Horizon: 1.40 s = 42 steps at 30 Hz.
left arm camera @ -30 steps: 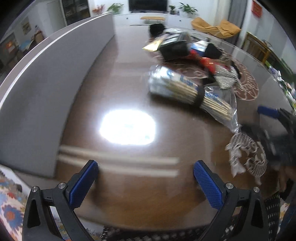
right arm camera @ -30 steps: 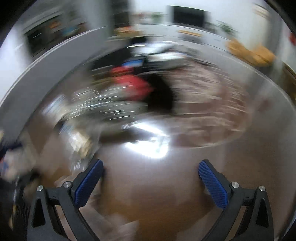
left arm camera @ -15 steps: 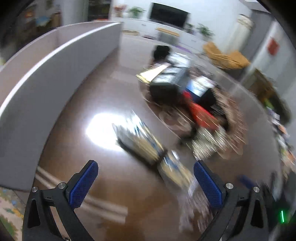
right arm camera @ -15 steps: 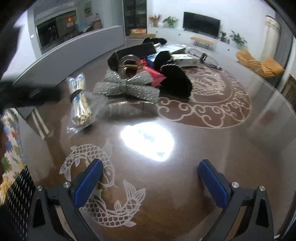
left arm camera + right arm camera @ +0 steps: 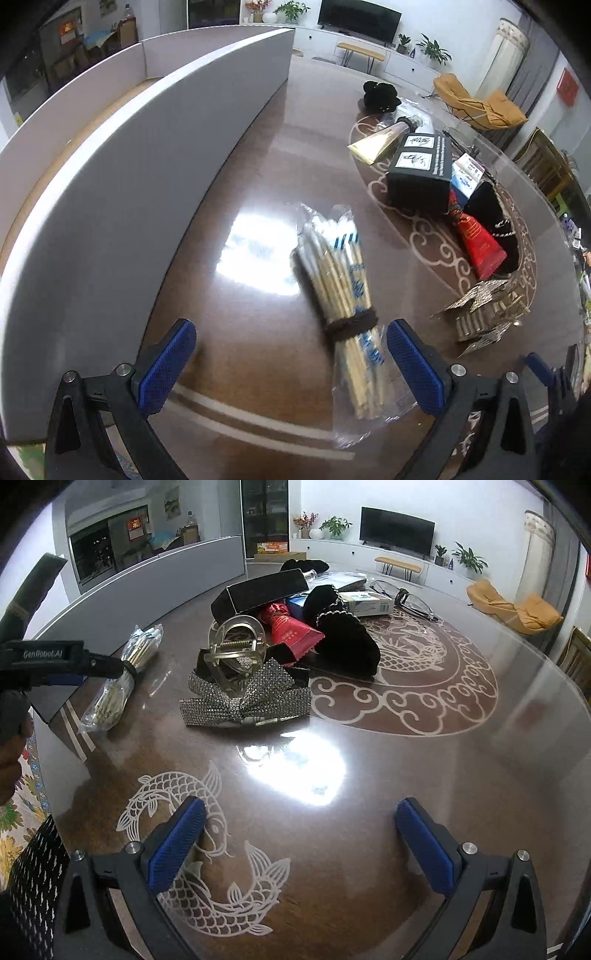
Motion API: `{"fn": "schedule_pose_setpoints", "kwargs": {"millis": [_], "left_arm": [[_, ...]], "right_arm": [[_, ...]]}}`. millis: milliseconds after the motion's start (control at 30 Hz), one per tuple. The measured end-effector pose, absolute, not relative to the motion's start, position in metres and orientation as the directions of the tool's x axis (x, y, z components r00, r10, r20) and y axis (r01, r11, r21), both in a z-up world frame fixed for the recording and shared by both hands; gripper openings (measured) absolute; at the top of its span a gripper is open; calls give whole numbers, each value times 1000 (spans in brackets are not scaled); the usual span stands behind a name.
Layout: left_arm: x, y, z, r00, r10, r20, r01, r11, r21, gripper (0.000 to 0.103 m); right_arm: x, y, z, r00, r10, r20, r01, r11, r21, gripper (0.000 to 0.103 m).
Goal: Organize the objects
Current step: 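Grasp the bagged cotton swab bundle with the left tool while the right tool approaches the silver bow, then grasp the silver bow with the right tool while both tools carry their items into the bin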
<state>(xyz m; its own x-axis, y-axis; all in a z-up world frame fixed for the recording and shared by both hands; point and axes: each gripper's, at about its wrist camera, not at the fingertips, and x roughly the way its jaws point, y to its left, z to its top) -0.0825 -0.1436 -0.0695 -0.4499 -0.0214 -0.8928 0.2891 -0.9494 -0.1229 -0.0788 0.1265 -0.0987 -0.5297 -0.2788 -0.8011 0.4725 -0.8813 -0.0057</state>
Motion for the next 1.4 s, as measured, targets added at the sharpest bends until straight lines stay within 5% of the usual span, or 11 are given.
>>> {"fn": "schedule_pose_setpoints", "kwargs": {"millis": [133,267,500,533,633,733,933,1000,1033,1133,1400], "left_arm": [[-93,-133,-74,-440,-16,-898,271,-955,-116,103],[-105,-123,-90,-388,-132,-912,256,-966,31,103],[-102,-125,-89,-435,-68,-898,139,-990,8,103],[-102,-125,-88,-432,-67,-899,133,-991,10,100],[-95,-124,-80,-508,-62,-859,89,-996,20,30],[-88,-118,-80,-534,-39,-844,65,-998,6,29],[-70,-118,-81,-565,6,-825,73,-996,-58,29],[-57,-123,-80,-573,27,-819,71,-994,-83,29],[-52,-124,-80,-578,35,-815,66,-994,-89,29],[-46,-121,-78,-596,65,-800,37,-993,-108,29],[-27,-128,-37,-654,189,-732,-4,-969,-247,29]], "right_arm": [[-74,127,-98,-529,-281,-801,474,-881,-4,103],[-75,127,-99,-529,-281,-801,474,-881,-4,103],[-74,127,-98,-527,-280,-802,474,-881,-4,103],[-74,126,-98,-521,-278,-807,477,-879,-5,103],[-81,124,-94,-455,-244,-856,458,-889,10,103],[-88,121,-76,-458,-340,-822,456,-883,111,103],[-124,60,-64,-453,-363,-814,521,-849,89,103],[-136,45,-77,-438,-306,-845,534,-845,29,85],[-137,43,-78,-440,-295,-848,534,-845,16,64],[-135,54,-69,-431,-339,-836,520,-851,77,38],[-119,78,-24,-474,-363,-803,485,-868,107,37]]}}
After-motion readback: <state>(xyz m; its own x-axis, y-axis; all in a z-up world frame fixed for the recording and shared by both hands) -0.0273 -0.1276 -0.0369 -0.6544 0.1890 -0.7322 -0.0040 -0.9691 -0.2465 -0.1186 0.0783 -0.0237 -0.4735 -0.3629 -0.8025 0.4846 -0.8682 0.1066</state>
